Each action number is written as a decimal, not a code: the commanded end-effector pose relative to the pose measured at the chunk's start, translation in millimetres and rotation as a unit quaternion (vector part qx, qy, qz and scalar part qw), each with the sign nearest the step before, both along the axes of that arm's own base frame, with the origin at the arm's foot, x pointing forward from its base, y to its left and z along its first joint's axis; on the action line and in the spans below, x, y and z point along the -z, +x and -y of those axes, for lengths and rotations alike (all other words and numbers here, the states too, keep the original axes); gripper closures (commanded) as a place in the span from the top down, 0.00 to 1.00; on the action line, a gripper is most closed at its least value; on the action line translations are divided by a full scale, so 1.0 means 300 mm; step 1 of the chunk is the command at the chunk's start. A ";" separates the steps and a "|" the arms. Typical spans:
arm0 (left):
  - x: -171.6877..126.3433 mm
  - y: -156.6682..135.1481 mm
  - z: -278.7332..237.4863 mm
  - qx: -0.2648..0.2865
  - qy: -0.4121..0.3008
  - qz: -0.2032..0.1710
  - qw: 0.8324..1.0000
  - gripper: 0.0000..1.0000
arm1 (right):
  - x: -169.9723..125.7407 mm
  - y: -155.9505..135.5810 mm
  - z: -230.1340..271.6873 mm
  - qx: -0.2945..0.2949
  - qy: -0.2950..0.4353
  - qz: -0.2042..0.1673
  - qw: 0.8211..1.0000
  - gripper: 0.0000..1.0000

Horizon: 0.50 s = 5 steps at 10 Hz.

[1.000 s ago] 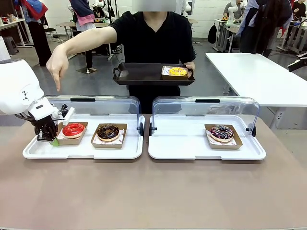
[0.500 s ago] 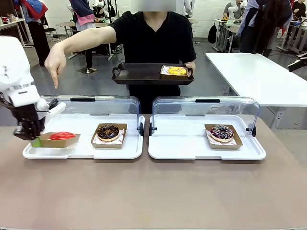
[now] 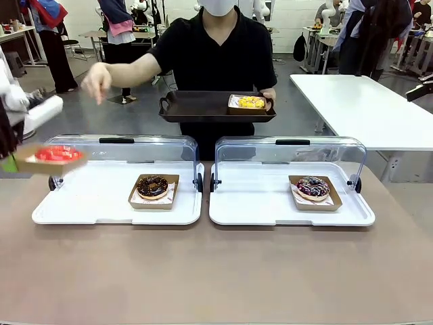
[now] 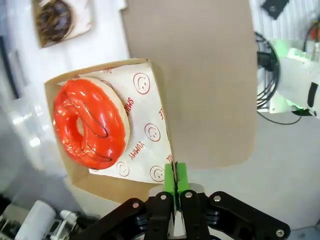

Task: Provide the desired donut to the person.
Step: Pick up and lift the Paper togo box containing the Donut pointed at by the person.

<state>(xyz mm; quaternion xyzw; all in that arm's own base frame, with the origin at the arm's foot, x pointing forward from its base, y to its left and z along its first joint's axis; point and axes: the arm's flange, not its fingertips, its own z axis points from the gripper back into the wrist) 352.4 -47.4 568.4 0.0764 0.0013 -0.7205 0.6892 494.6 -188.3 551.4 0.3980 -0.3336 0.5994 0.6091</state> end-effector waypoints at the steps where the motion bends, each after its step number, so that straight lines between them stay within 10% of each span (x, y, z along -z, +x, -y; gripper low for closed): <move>1: -0.133 -0.014 0.034 -0.023 0.019 0.079 0.996 0.00 | 0.000 -0.003 -0.004 -0.001 0.000 -0.003 1.000 1.00; 5: -0.326 0.061 0.006 -0.024 -0.036 0.077 0.996 0.00 | 0.000 -0.003 -0.004 -0.001 0.000 -0.003 1.000 1.00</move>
